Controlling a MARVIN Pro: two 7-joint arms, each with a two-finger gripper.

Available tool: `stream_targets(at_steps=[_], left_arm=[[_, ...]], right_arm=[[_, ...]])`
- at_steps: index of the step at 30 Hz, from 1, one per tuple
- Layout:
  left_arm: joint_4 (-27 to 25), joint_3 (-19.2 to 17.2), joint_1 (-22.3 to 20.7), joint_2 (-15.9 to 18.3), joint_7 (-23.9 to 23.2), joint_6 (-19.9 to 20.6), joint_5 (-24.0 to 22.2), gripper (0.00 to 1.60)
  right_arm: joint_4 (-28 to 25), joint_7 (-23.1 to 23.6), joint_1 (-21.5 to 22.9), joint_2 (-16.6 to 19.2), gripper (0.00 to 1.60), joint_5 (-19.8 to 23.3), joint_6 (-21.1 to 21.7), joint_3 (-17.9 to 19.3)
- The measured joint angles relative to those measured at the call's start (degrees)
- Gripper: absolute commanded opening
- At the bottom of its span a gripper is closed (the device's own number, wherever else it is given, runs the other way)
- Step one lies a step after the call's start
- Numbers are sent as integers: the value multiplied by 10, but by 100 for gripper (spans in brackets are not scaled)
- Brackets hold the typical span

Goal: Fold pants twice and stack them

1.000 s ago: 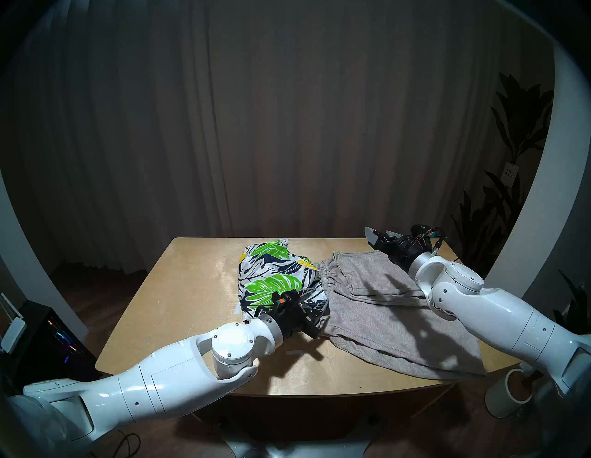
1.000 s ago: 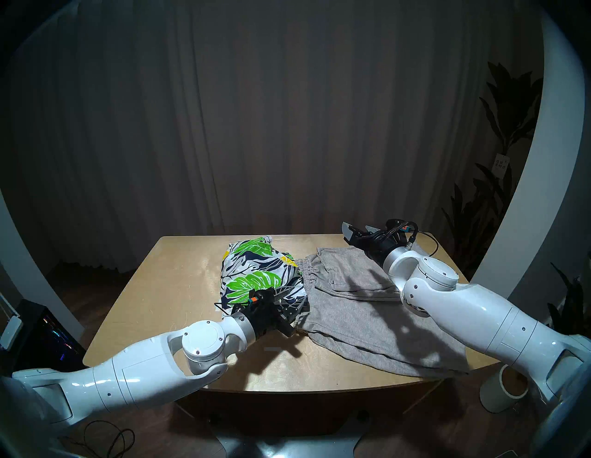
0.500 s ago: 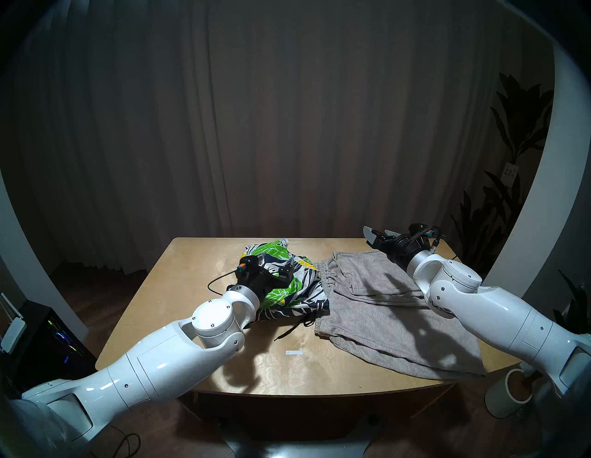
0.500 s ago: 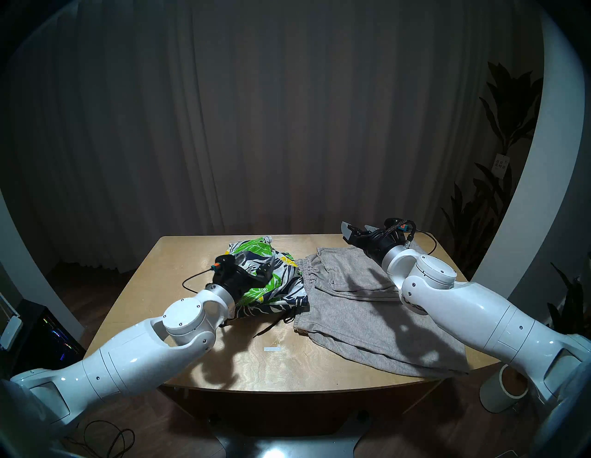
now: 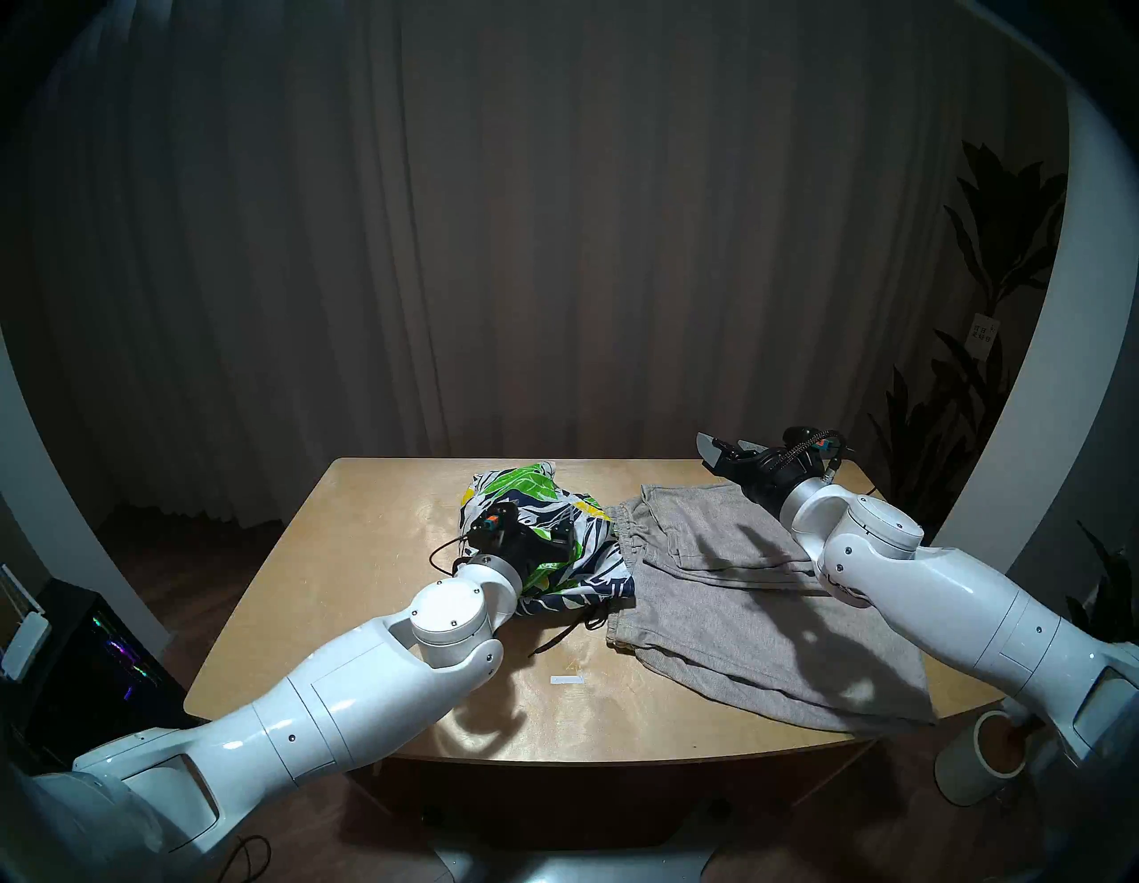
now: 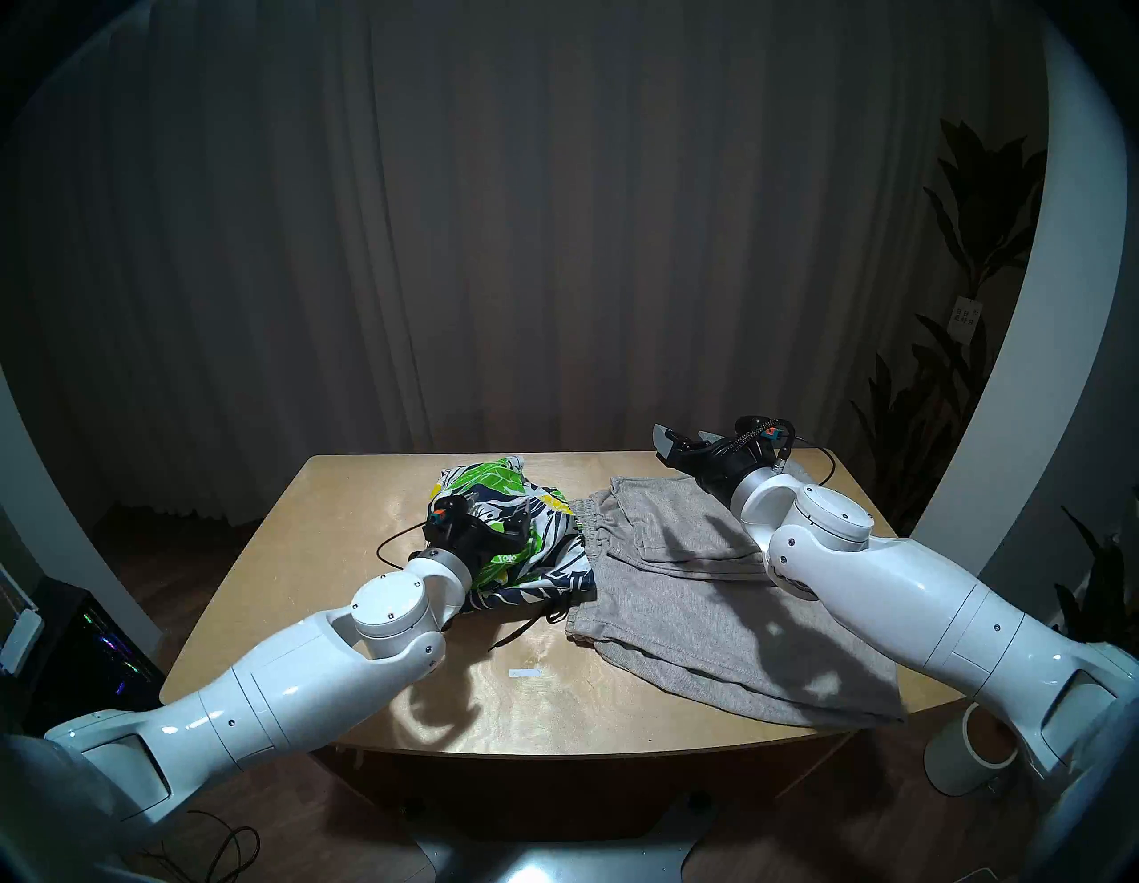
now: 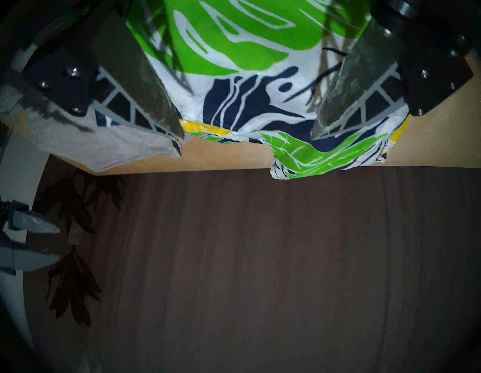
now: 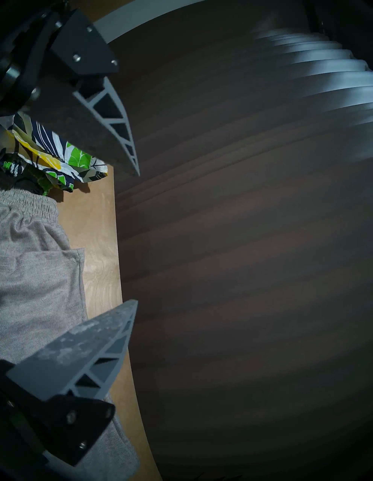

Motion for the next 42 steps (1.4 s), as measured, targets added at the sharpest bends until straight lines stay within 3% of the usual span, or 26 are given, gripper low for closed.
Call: stream_targets(at_steps=[11, 23, 29, 35, 42], left_arm=[[-11, 48, -17, -6, -16, 38, 42, 160], [-49, 67, -10, 9, -35, 56, 44, 160], [-90, 42, 13, 20, -28, 16, 8, 160], [-138, -14, 16, 34, -18, -27, -44, 160], [-183, -48, 32, 52, -10, -47, -98, 160]], right_arm=[[2, -2, 0, 4, 160, 5, -1, 4], [5, 1, 1, 9, 160, 7, -3, 4], [-3, -9, -9, 12, 160, 52, -3, 14], [-21, -28, -32, 13, 160, 117, -7, 25], [-52, -50, -60, 13, 160, 189, -20, 39]])
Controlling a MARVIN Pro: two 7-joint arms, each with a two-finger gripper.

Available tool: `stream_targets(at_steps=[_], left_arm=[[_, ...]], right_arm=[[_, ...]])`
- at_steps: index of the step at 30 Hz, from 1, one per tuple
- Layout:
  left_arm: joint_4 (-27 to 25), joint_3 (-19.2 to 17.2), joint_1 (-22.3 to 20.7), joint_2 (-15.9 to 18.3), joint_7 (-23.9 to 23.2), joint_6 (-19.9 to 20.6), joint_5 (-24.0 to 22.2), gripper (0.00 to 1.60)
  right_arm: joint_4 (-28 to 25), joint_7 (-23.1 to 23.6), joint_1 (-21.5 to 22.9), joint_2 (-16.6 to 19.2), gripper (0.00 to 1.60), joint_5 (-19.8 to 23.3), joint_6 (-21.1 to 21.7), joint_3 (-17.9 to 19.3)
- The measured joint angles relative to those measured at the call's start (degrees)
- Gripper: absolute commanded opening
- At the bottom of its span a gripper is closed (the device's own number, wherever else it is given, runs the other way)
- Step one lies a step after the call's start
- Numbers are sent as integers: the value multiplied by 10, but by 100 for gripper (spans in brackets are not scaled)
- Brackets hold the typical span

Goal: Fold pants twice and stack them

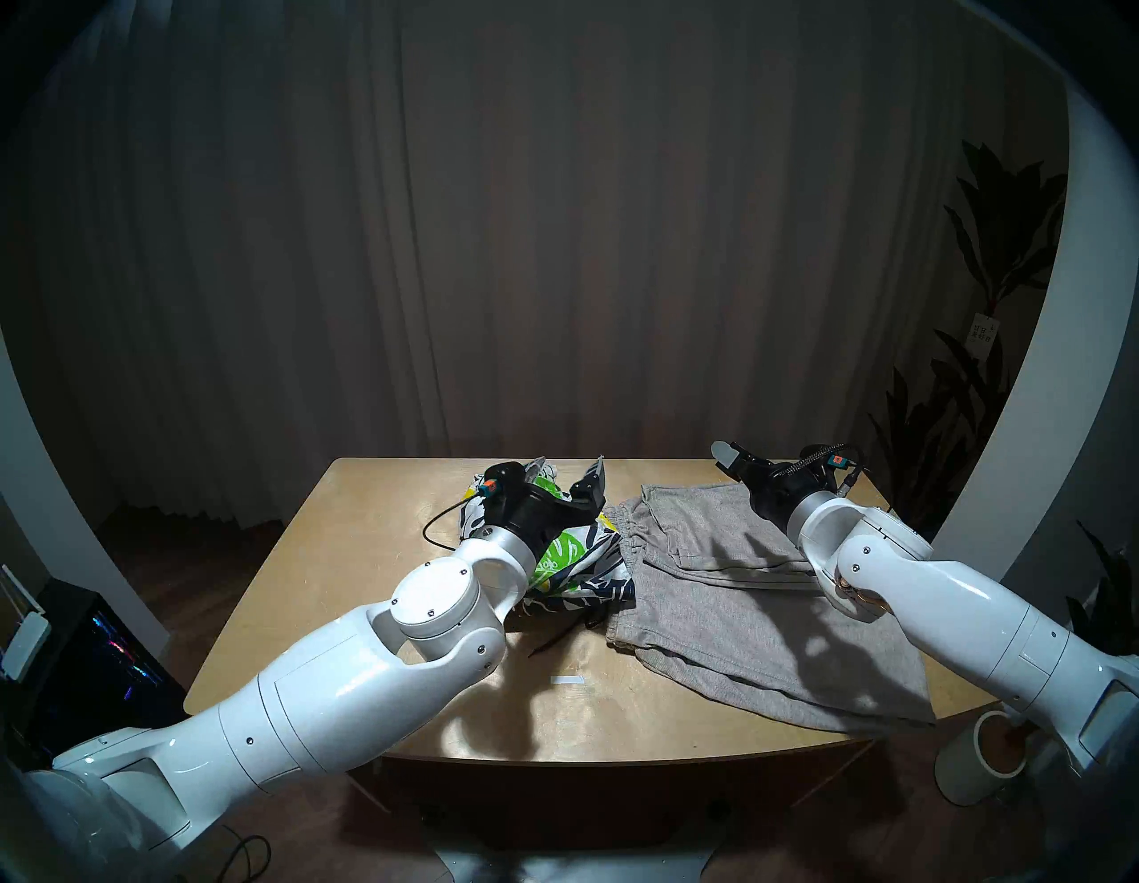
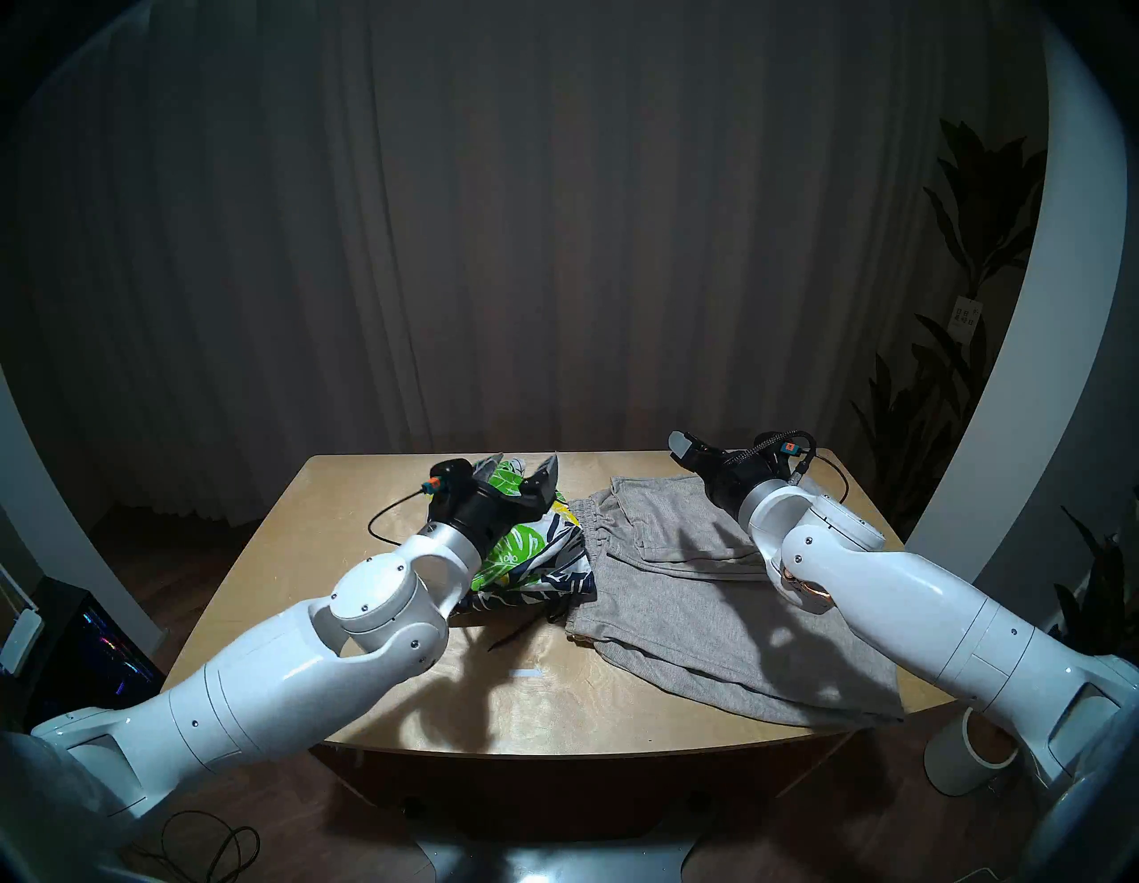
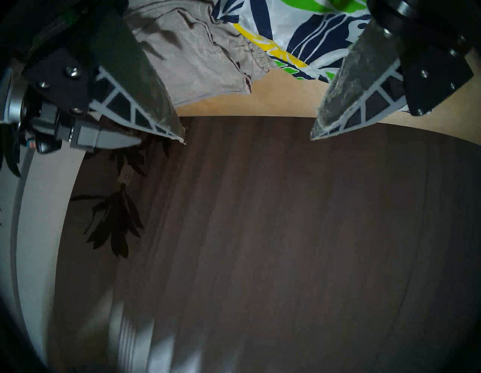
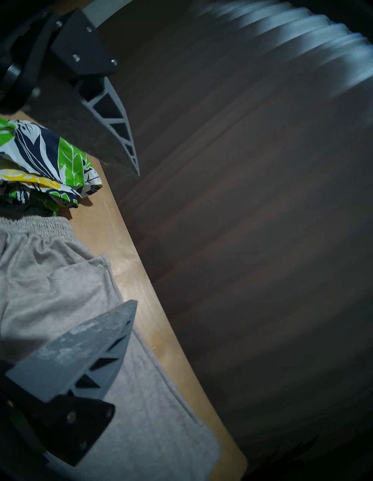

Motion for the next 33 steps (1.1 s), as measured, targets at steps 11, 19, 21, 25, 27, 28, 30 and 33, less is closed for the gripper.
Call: stream_targets(at_steps=[11, 19, 21, 25, 27, 28, 30, 33], left_arm=[[-42, -15, 38, 17, 0, -12, -79, 160], [-61, -17, 59, 24, -3, -15, -124, 160], [-65, -17, 65, 25, -4, -15, -137, 160], [-72, -17, 75, 24, -5, -16, -158, 160], [-75, -17, 79, 23, -6, -16, -169, 160], [-76, -17, 79, 23, -6, -16, -171, 160], [-79, -17, 83, 21, -7, -16, -180, 160], [-82, -17, 88, 18, -8, -15, -195, 160]], right_arm=[[-52, -32, -32, 15, 160, 91, -22, 31], [-79, -54, -56, 34, 160, 151, -39, 56], [-86, -62, -65, 42, 160, 170, -43, 61], [-95, -73, -84, 58, 160, 200, -50, 71], [-97, -78, -94, 68, 160, 215, -52, 76], [-97, -79, -96, 70, 160, 218, -53, 77], [-98, -83, -105, 81, 160, 232, -55, 82], [-96, -88, -118, 97, 160, 253, -60, 92]])
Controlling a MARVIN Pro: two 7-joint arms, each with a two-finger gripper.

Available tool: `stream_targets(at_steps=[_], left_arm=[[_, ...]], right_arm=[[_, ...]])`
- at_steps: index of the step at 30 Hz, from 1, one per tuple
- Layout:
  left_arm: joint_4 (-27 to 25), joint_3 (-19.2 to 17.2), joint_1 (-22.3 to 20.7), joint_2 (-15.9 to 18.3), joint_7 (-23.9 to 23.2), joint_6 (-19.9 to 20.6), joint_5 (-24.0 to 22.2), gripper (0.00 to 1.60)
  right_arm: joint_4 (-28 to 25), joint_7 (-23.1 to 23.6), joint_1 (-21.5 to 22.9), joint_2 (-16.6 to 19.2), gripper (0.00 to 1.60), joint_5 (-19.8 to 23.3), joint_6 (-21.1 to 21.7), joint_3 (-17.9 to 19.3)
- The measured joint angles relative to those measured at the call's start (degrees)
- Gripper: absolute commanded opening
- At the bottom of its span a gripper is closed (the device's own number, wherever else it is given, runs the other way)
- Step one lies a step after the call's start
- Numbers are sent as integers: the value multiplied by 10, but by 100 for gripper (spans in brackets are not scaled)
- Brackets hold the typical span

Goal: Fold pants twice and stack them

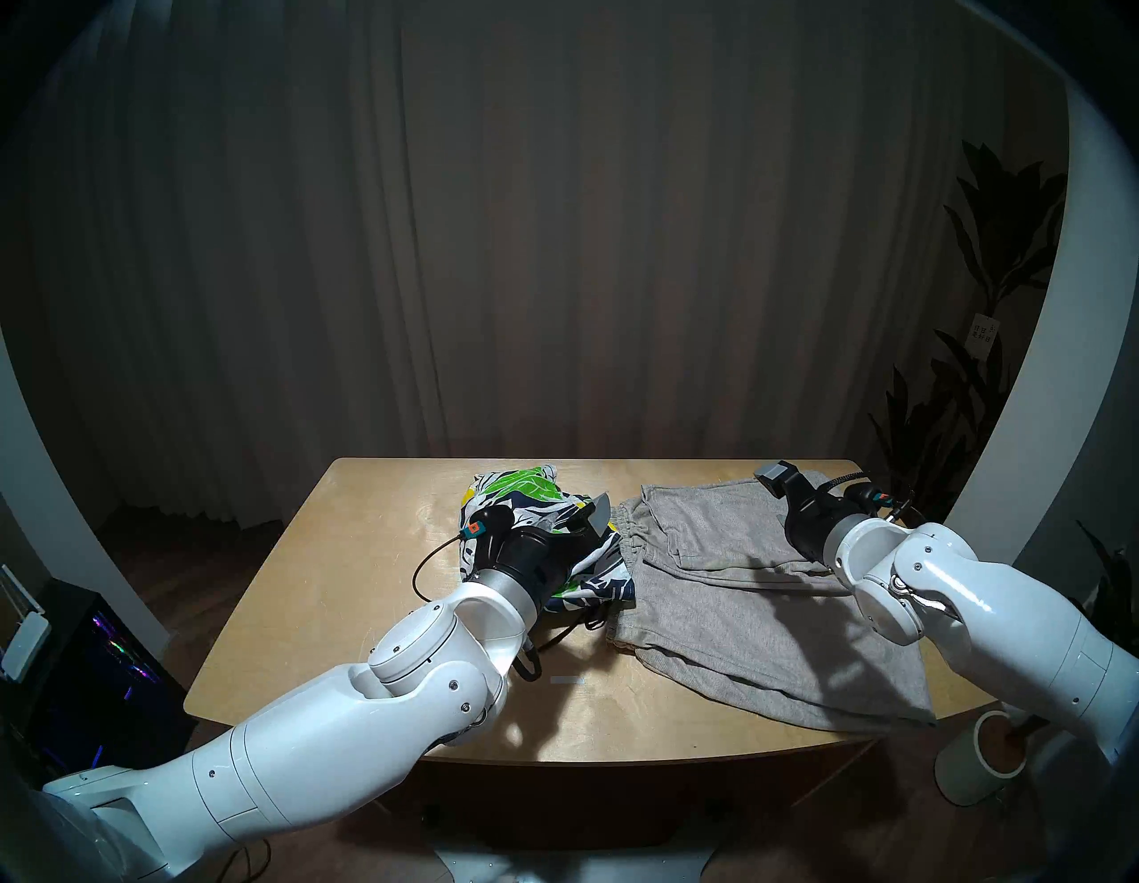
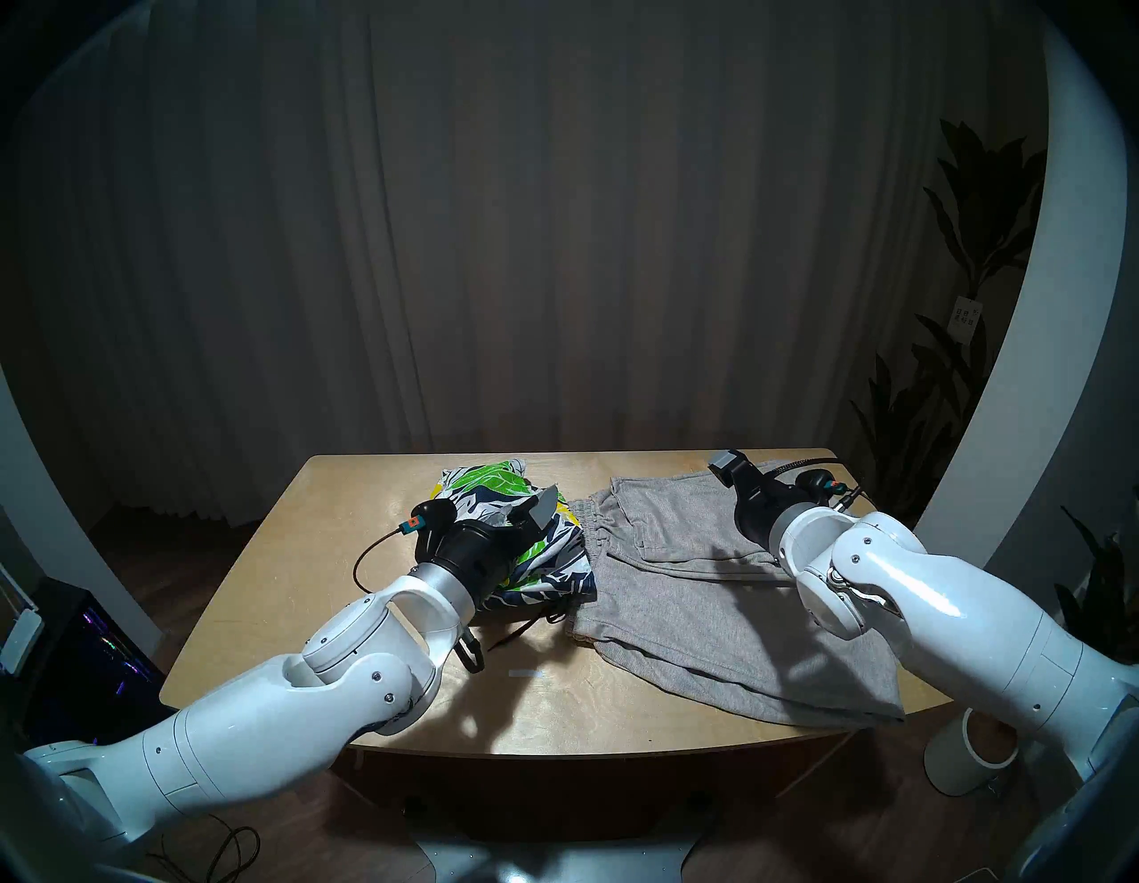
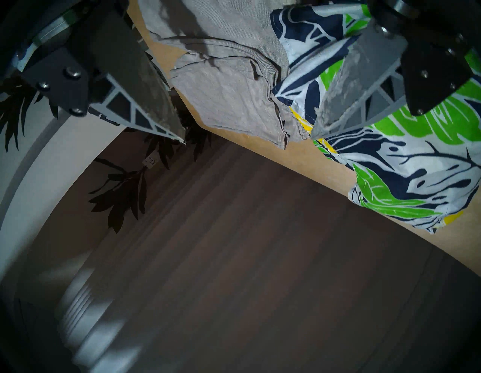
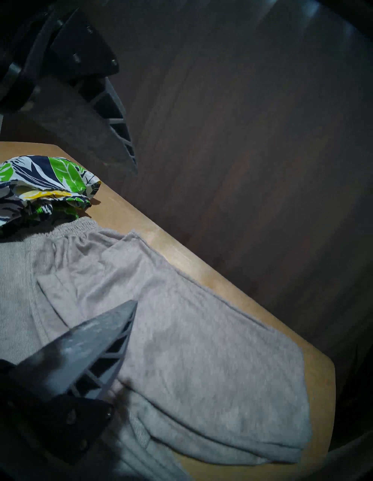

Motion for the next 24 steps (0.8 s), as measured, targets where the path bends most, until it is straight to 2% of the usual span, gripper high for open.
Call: stream_targets(at_steps=[10, 24], left_arm=[[-7, 1, 7, -9, -3, 3, -45, 160], [-8, 2, 10, -9, -14, 41, -106, 160]], right_arm=[[1, -8, -37, 51, 160, 67, -10, 28], [-33, 0, -83, 107, 160, 142, -8, 40]])
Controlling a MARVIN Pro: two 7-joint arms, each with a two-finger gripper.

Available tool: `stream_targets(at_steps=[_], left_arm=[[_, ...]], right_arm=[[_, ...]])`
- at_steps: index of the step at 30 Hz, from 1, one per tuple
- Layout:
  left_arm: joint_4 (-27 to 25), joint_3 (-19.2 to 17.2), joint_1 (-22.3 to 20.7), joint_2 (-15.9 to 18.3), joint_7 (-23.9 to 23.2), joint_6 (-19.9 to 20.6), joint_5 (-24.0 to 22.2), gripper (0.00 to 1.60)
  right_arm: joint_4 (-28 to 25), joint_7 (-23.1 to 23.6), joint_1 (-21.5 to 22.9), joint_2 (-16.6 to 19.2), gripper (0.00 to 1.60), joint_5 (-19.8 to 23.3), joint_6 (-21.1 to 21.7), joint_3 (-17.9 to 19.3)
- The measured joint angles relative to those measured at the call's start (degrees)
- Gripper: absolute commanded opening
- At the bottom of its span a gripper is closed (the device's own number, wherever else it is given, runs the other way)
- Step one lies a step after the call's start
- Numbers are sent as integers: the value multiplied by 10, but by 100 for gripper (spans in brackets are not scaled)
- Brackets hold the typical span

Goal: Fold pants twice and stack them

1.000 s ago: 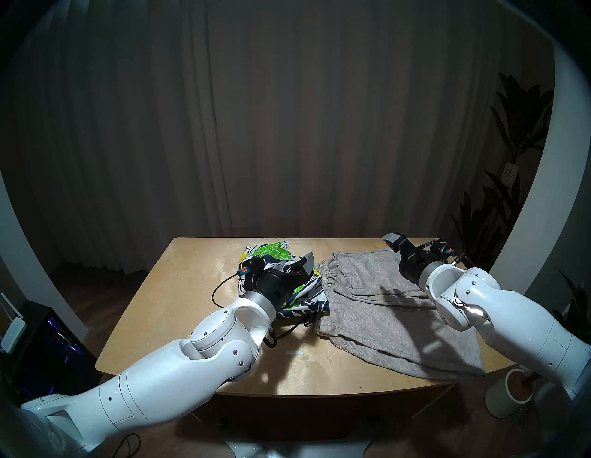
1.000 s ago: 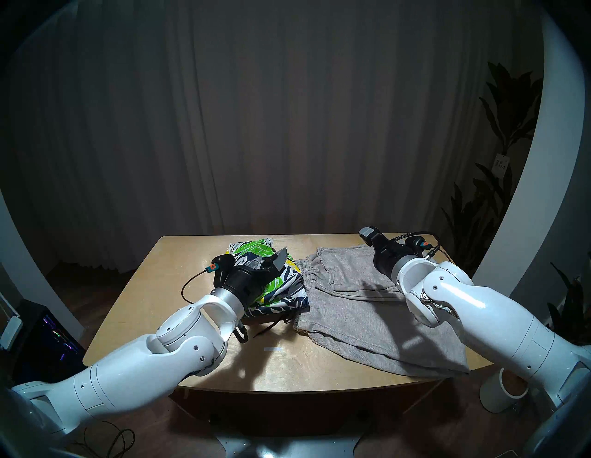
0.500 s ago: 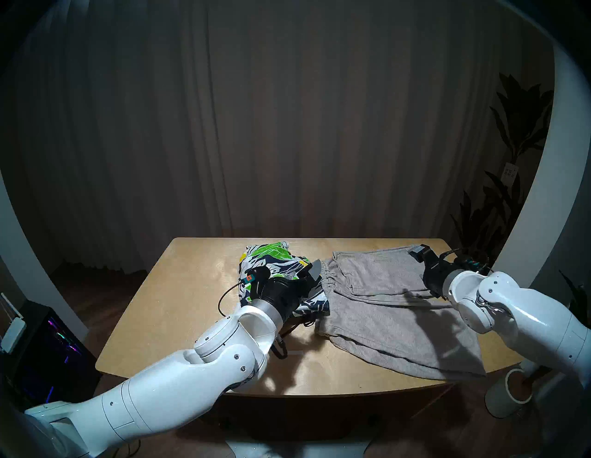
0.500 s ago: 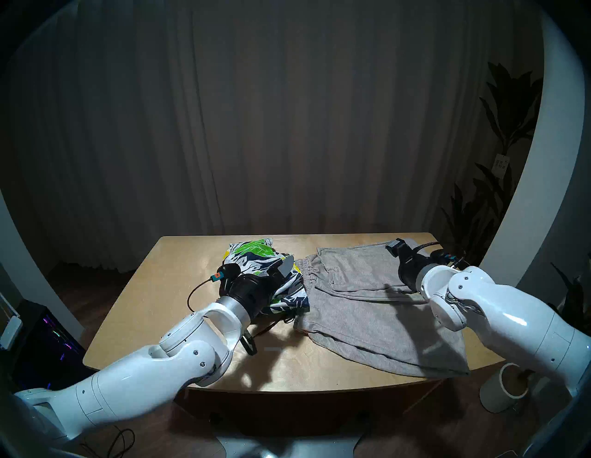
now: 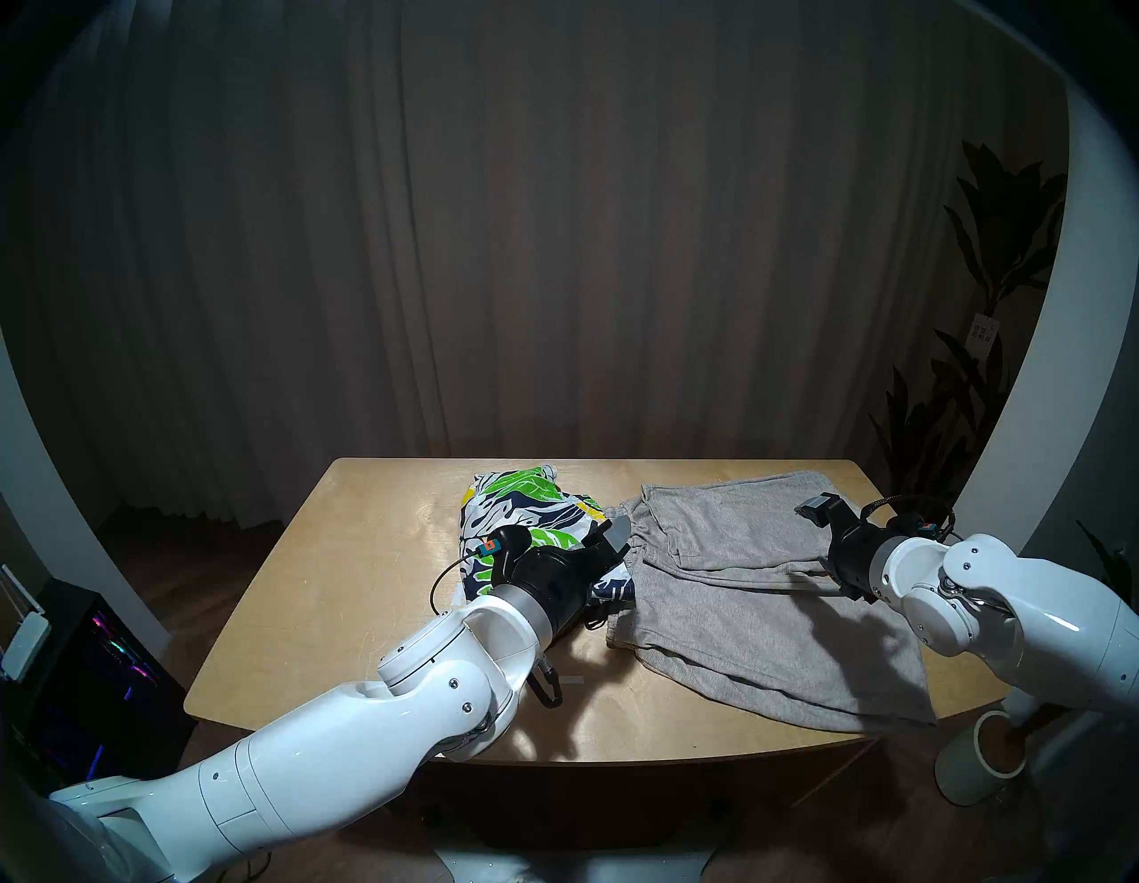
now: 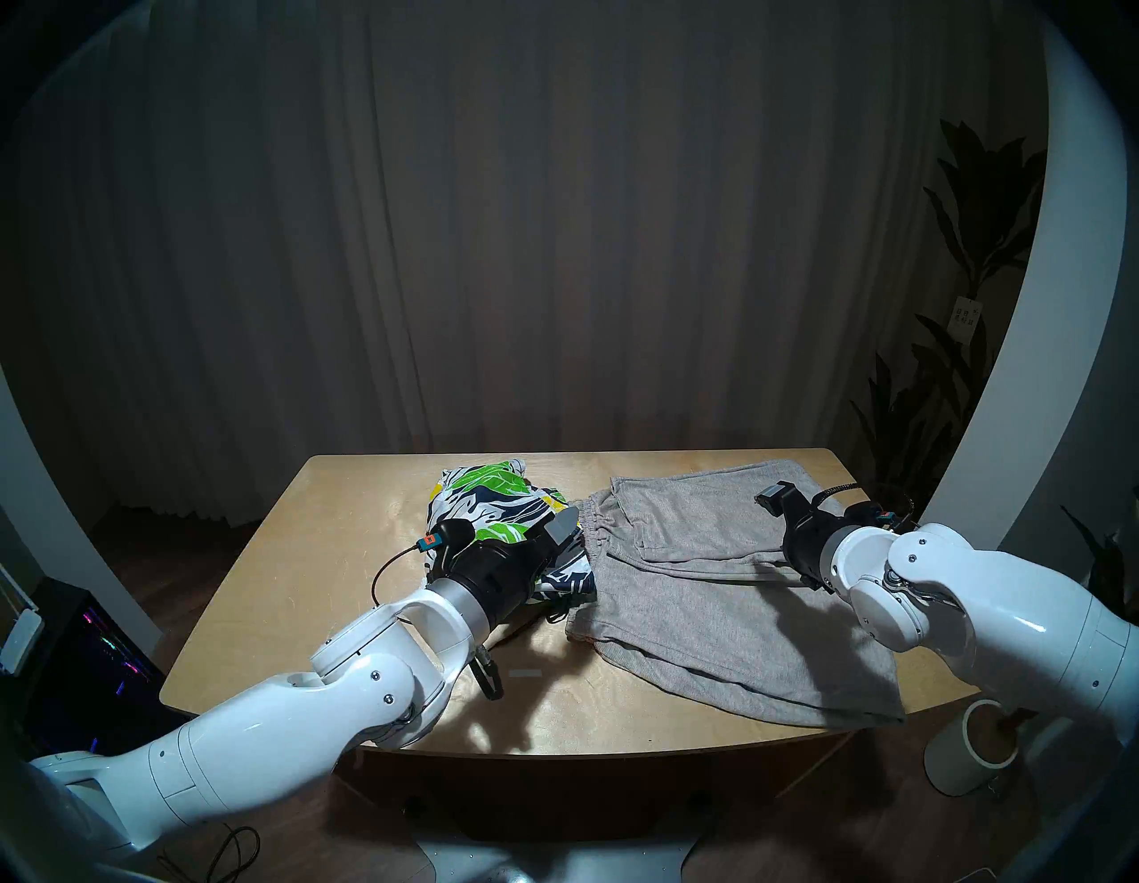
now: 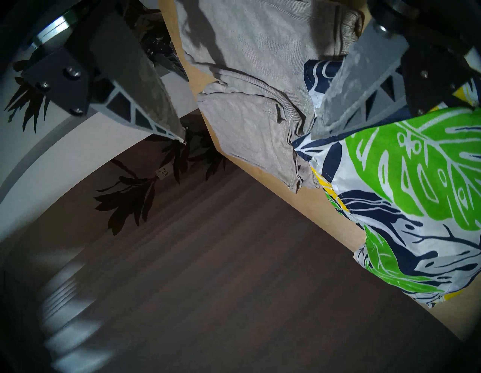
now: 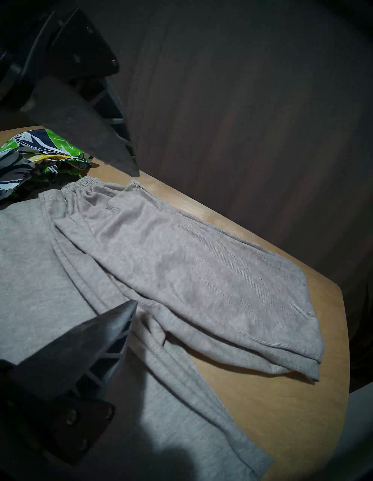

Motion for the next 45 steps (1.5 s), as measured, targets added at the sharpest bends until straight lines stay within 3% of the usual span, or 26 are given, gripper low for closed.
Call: stream_targets(at_steps=[17, 45], left_arm=[[15, 7, 2, 14, -23, 67, -67, 160], [63, -2, -13, 19, -58, 153, -144, 160]], right_arm=[[-3, 23, -29, 50, 160, 60, 24, 23], [70, 69, -65, 71, 160, 127, 81, 47]])
